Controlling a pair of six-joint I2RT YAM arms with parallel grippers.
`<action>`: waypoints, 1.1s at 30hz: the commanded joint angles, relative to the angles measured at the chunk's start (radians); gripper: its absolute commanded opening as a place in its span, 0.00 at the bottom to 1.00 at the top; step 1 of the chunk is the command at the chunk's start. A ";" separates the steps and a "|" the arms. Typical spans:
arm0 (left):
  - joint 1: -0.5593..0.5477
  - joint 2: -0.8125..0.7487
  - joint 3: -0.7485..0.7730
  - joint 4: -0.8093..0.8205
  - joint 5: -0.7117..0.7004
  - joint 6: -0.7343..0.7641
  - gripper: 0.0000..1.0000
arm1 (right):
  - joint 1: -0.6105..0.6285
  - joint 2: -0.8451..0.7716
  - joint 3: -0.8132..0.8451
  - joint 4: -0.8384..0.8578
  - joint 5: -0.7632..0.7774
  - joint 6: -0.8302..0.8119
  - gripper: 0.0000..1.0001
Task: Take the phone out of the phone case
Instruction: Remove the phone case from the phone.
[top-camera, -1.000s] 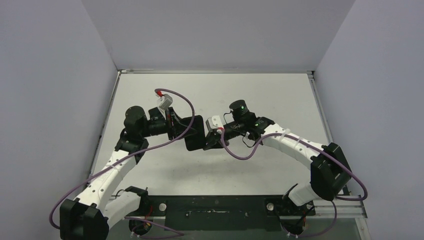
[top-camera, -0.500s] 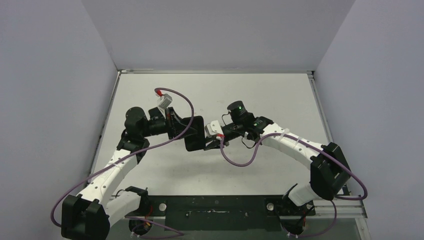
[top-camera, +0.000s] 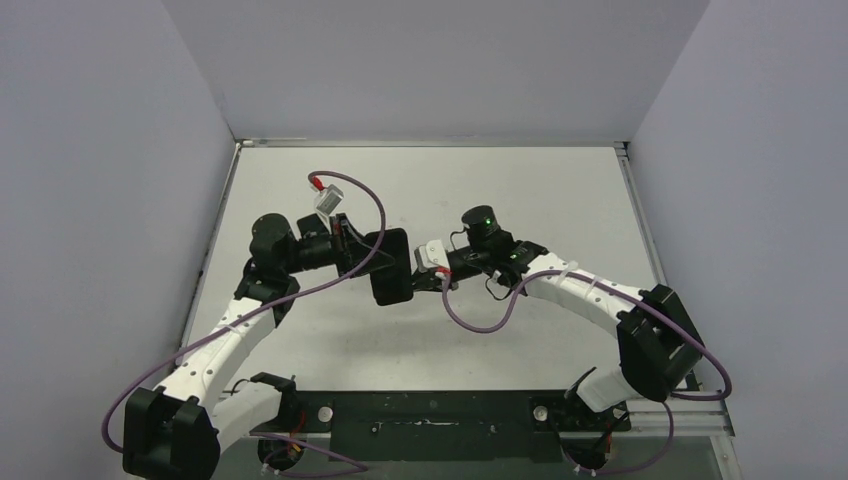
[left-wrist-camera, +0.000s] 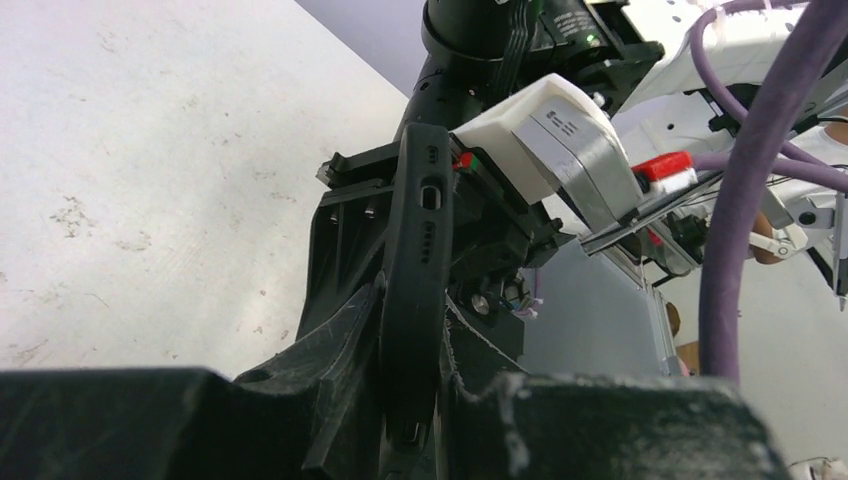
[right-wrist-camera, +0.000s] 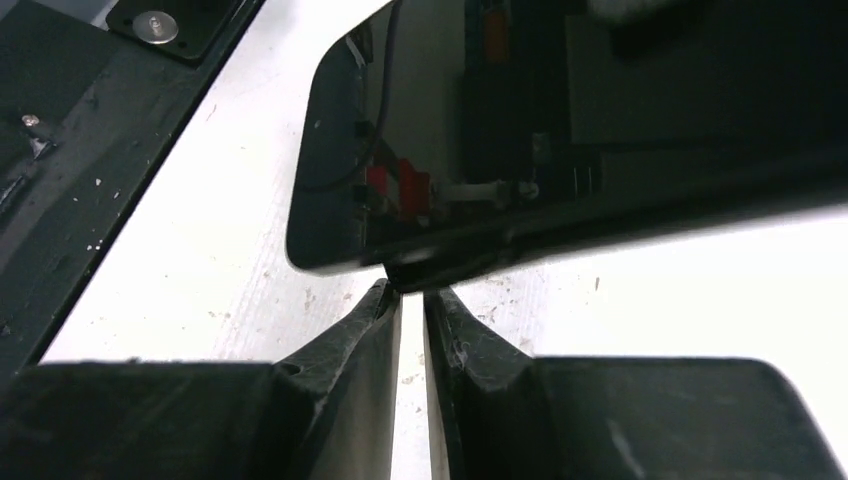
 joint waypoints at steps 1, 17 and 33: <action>-0.010 -0.049 0.024 0.024 0.060 -0.040 0.00 | -0.078 -0.074 -0.115 0.427 -0.102 0.254 0.11; -0.005 -0.126 -0.149 0.294 -0.219 -0.217 0.00 | -0.090 -0.217 -0.370 0.841 0.094 0.859 0.51; -0.003 -0.069 -0.316 0.746 -0.362 -0.535 0.00 | -0.094 -0.273 -0.561 1.068 0.301 1.166 0.57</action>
